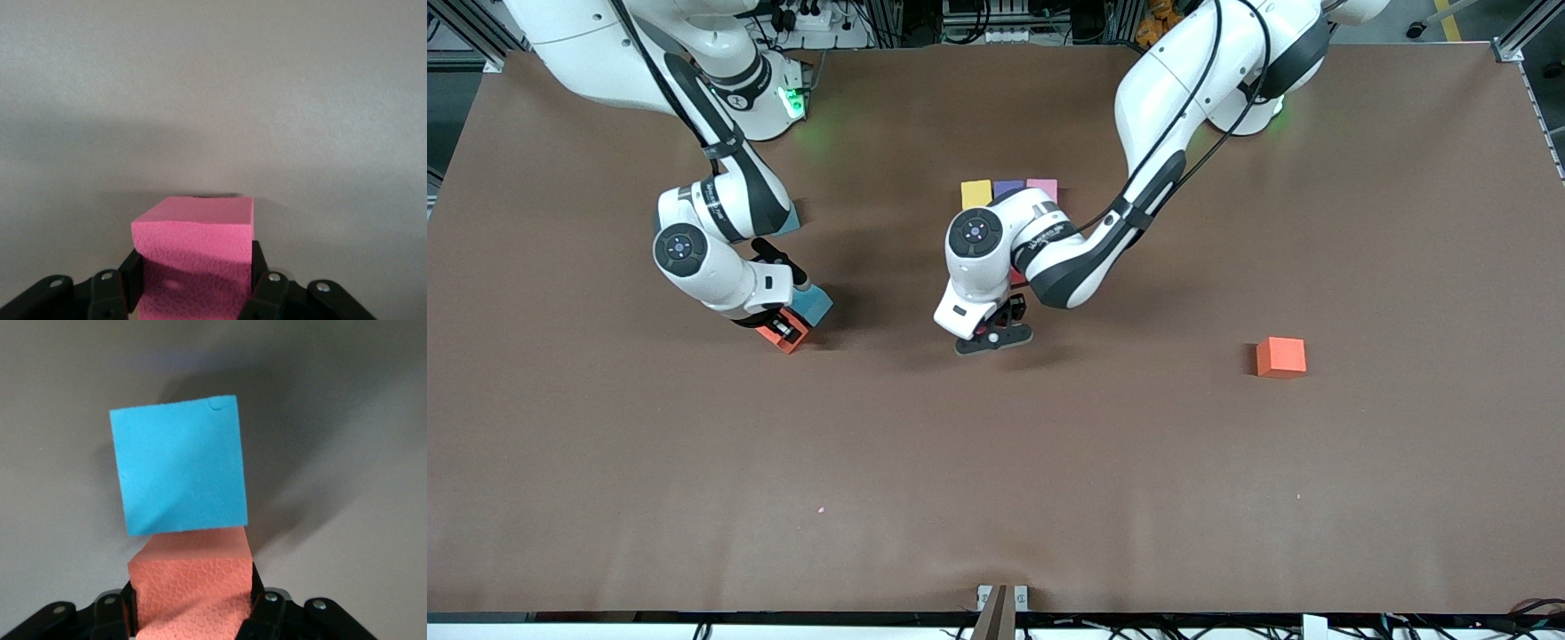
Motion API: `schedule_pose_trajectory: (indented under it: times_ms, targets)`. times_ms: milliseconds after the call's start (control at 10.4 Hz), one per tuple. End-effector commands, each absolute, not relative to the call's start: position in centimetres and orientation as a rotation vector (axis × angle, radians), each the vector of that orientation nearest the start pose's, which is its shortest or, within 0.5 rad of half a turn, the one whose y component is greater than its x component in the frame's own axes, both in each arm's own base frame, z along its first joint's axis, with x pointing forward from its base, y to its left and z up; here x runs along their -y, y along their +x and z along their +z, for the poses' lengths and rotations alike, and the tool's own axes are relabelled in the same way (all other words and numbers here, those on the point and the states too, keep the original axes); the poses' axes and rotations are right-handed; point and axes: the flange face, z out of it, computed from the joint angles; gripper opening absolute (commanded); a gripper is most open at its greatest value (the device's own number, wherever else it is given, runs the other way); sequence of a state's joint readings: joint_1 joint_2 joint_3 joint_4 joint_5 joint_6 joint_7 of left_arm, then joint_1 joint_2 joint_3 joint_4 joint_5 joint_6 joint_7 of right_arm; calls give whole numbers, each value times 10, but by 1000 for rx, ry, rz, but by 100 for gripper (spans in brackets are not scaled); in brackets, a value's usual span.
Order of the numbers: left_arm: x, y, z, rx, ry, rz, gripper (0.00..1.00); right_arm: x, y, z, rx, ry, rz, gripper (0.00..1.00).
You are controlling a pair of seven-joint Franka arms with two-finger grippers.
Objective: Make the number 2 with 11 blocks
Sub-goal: 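Lower the pink block into the figure while the right gripper lifts orange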
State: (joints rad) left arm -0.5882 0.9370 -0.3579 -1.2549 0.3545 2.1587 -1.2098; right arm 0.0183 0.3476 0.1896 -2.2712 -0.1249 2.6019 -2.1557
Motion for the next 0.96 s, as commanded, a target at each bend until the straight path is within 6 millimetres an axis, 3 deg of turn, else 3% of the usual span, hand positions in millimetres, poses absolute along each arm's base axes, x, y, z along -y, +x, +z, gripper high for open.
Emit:
schedule_pose_trajectory:
  times_ms: [0, 192, 385, 673, 866]
  targets:
    - [563, 504, 215, 260, -3147, -6, 54, -109, 525, 226, -2942, 1001, 24, 38]
    - [564, 504, 215, 196, -3151, -8, 54, -103, 525, 255, -2929, 1010, -1, 36]
    - [563, 504, 214, 137, -3152, -7, 54, -82, 528, 267, -2901, 1072, -10, 36]
    - [563, 504, 213, 50, -3151, -7, 56, -79, 531, 277, -2866, 1178, 62, 36]
    - [562, 503, 211, 41, -3150, -2, 56, -85, 534, 301, -2837, 1179, 82, 36]
